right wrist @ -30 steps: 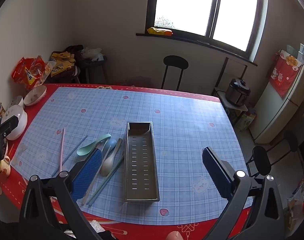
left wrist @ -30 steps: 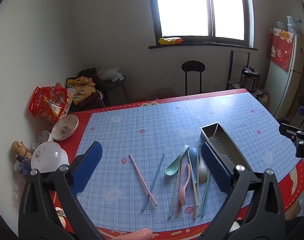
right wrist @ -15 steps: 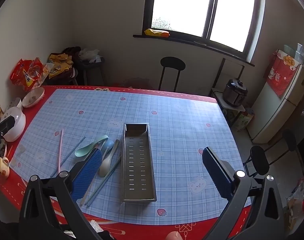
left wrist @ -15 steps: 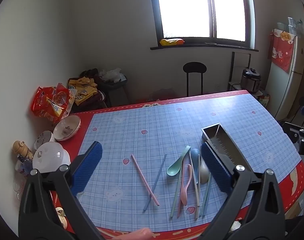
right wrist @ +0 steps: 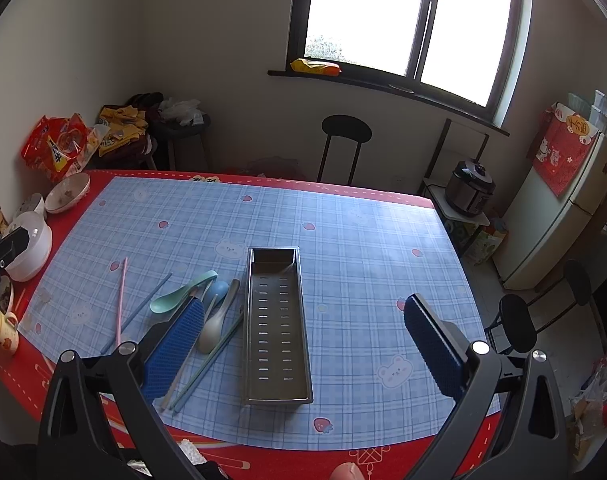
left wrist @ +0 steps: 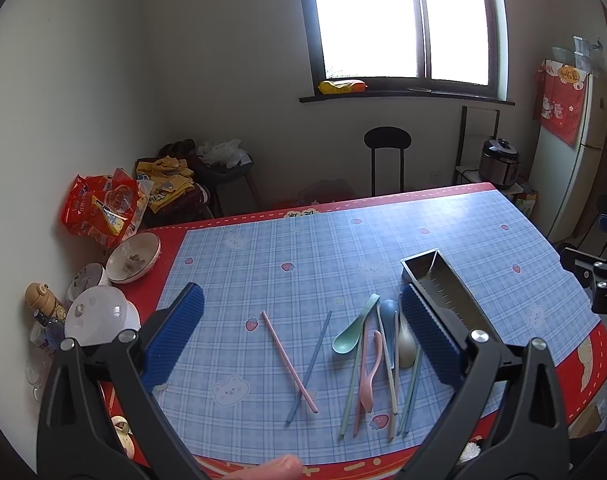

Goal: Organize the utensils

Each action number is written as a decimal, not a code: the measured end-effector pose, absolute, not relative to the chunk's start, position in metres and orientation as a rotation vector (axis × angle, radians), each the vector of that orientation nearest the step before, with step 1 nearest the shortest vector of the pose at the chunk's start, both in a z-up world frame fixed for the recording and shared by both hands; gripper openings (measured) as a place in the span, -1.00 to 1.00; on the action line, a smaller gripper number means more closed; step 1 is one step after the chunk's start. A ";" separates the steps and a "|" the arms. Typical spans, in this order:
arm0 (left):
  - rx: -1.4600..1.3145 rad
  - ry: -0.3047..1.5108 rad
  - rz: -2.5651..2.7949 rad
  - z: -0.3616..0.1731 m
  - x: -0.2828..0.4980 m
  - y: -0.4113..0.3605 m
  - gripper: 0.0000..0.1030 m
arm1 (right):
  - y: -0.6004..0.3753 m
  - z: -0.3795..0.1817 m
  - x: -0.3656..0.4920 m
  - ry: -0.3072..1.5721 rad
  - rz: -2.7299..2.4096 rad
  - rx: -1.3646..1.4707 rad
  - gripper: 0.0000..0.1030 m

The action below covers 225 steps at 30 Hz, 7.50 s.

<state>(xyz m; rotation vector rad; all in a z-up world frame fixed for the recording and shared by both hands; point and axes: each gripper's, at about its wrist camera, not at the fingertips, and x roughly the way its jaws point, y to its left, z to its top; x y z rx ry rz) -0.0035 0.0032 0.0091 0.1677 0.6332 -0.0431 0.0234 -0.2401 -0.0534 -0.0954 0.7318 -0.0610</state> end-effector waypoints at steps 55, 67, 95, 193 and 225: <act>0.160 0.632 -0.044 0.007 -0.003 0.006 0.90 | -0.242 -0.056 0.028 0.730 -0.067 -0.091 0.90; 0.158 0.634 -0.040 0.007 -0.001 0.008 0.90 | -0.243 -0.054 0.028 0.732 -0.053 -0.072 0.90; -0.089 0.705 -0.037 -0.051 0.027 0.095 0.89 | -0.183 -0.140 0.114 0.820 0.183 0.060 0.90; -0.269 1.166 -0.142 -0.284 0.113 0.131 -0.75 | -0.102 -0.309 0.176 1.258 0.377 0.057 -0.69; -0.215 1.167 -0.097 -0.279 0.086 0.124 -0.76 | -0.064 -0.312 0.183 1.254 0.287 -0.189 -0.75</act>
